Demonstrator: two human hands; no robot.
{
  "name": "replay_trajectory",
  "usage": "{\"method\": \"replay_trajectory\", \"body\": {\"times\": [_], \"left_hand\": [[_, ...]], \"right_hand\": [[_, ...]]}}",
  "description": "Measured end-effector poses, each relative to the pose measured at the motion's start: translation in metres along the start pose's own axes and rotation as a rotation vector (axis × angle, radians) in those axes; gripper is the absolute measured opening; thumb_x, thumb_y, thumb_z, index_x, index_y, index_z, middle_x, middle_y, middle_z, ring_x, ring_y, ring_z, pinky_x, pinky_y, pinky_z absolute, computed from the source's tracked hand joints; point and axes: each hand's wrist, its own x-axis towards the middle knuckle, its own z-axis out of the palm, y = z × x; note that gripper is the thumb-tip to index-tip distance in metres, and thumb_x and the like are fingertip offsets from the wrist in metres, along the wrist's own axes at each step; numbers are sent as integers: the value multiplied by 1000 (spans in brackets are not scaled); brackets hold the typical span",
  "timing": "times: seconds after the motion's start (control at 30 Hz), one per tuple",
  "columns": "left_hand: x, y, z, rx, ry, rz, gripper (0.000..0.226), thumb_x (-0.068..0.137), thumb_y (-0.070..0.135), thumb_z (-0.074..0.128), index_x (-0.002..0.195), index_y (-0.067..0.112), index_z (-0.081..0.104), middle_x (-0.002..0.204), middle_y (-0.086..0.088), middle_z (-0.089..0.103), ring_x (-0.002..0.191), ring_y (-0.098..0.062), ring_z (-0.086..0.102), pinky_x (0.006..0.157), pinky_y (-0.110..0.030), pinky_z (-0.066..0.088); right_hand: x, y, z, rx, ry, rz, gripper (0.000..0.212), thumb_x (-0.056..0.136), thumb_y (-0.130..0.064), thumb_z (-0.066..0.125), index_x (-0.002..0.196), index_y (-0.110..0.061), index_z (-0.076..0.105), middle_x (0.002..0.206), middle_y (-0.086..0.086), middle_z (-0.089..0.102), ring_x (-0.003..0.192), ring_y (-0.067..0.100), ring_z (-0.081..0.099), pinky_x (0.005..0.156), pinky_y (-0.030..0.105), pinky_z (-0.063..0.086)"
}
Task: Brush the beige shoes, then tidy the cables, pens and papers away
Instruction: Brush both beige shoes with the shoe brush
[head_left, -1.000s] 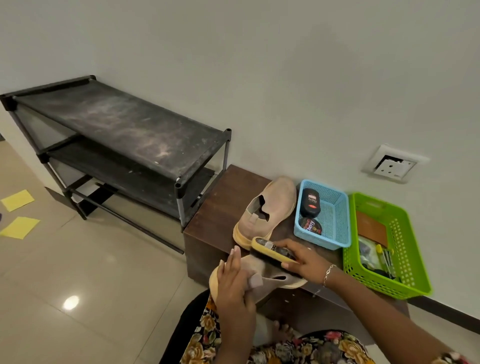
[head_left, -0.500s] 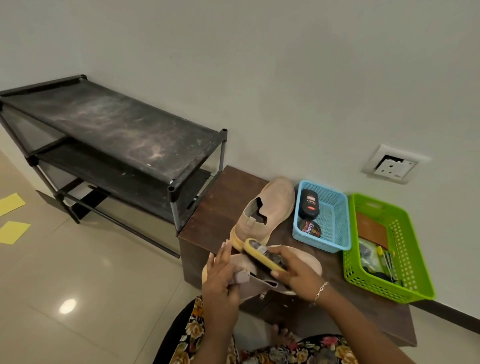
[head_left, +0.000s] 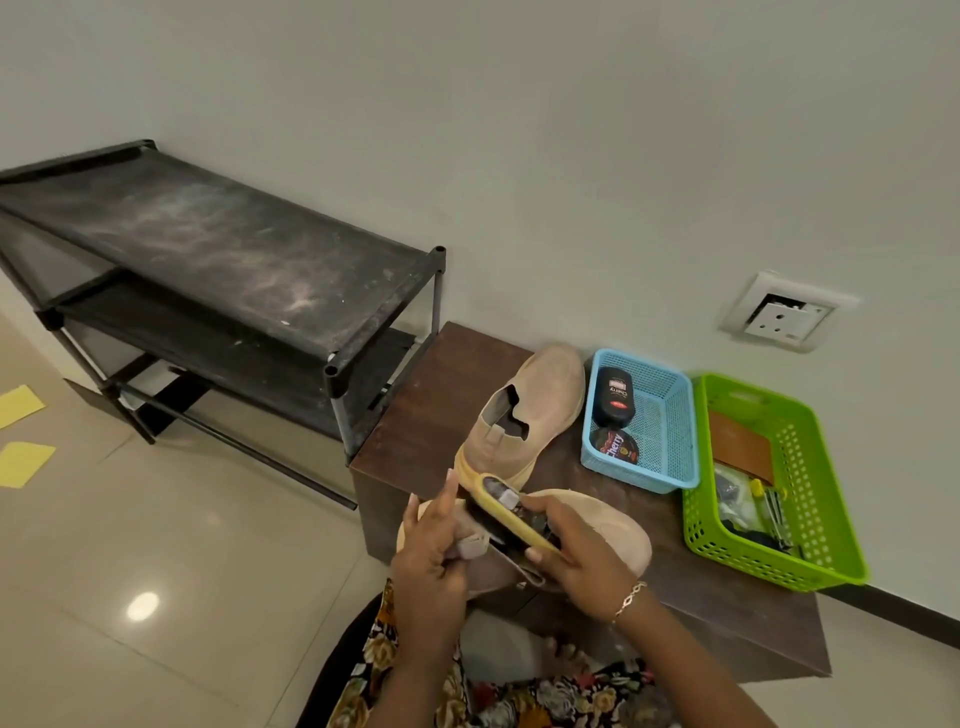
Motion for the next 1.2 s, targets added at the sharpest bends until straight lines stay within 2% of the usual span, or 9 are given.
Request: {"method": "replay_trajectory", "body": {"times": [0.07, 0.17, 0.37, 0.6, 0.67, 0.8, 0.93, 1.07, 1.2], "left_hand": [[-2, 2, 1, -14, 14, -44, 69, 64, -4, 44, 131, 13, 45, 101, 30, 64, 108, 11, 52, 115, -15, 16], [-3, 2, 5, -32, 31, -73, 71, 64, -8, 43, 132, 15, 42, 102, 5, 70, 104, 3, 57, 112, -9, 15], [-2, 4, 6, -33, 8, -38, 57, 72, 10, 54, 129, 14, 50, 76, 28, 62, 87, -1, 61, 113, -11, 17], [-6, 9, 9, -41, 82, -145, 66, 67, -13, 43, 128, 10, 48, 72, 34, 59, 94, 35, 39, 114, -38, 16], [-4, 8, 11, -33, 66, -144, 64, 66, -7, 43, 124, 16, 56, 80, 37, 58, 96, 38, 33, 113, -40, 17], [-3, 0, 11, -10, 57, -82, 62, 73, -3, 56, 131, 15, 44, 69, 21, 60, 87, 16, 55, 115, -16, 16], [-3, 0, 7, -34, 91, -117, 56, 73, 7, 51, 129, 14, 50, 83, 1, 72, 92, -16, 64, 113, -11, 17], [-2, 5, 8, -72, 96, -131, 58, 68, -3, 47, 120, 21, 55, 103, 4, 70, 99, -3, 61, 114, -20, 24], [1, 3, 9, -40, 95, -92, 49, 71, 0, 53, 114, 22, 58, 108, 3, 67, 105, -1, 58, 111, -9, 18]], "right_hand": [[3, 36, -11, -104, 100, 298, 48, 88, -19, 56, 133, -19, 41, 127, 3, 50, 116, 23, 49, 100, 29, 37], [4, 49, -22, -78, 237, 600, 48, 88, -18, 55, 134, -16, 40, 129, 17, 50, 117, 34, 50, 95, 31, 40], [9, -31, 2, 52, -60, 105, 45, 91, -17, 54, 133, -19, 39, 130, 3, 47, 113, 17, 47, 89, 20, 35], [8, 32, -29, -155, 129, 653, 55, 88, -22, 55, 138, -17, 33, 130, 19, 49, 117, 34, 51, 96, 33, 39], [14, 13, -21, -39, 66, 539, 51, 89, -19, 54, 136, -14, 36, 128, 16, 51, 109, 26, 53, 91, 31, 41], [14, -38, -10, 125, -208, 115, 42, 90, -21, 54, 130, -19, 40, 123, 5, 51, 103, 15, 48, 87, 26, 38], [13, 3, -30, 80, -263, 222, 40, 86, -25, 60, 122, -33, 46, 127, 5, 53, 118, 22, 50, 102, 28, 37], [10, 39, -40, -237, -30, 521, 58, 85, -20, 59, 138, -22, 36, 136, 8, 50, 122, 25, 50, 100, 27, 39], [3, 0, -23, -60, -216, 196, 48, 88, -20, 58, 132, -25, 40, 126, 1, 49, 110, 15, 49, 95, 23, 38]]}}
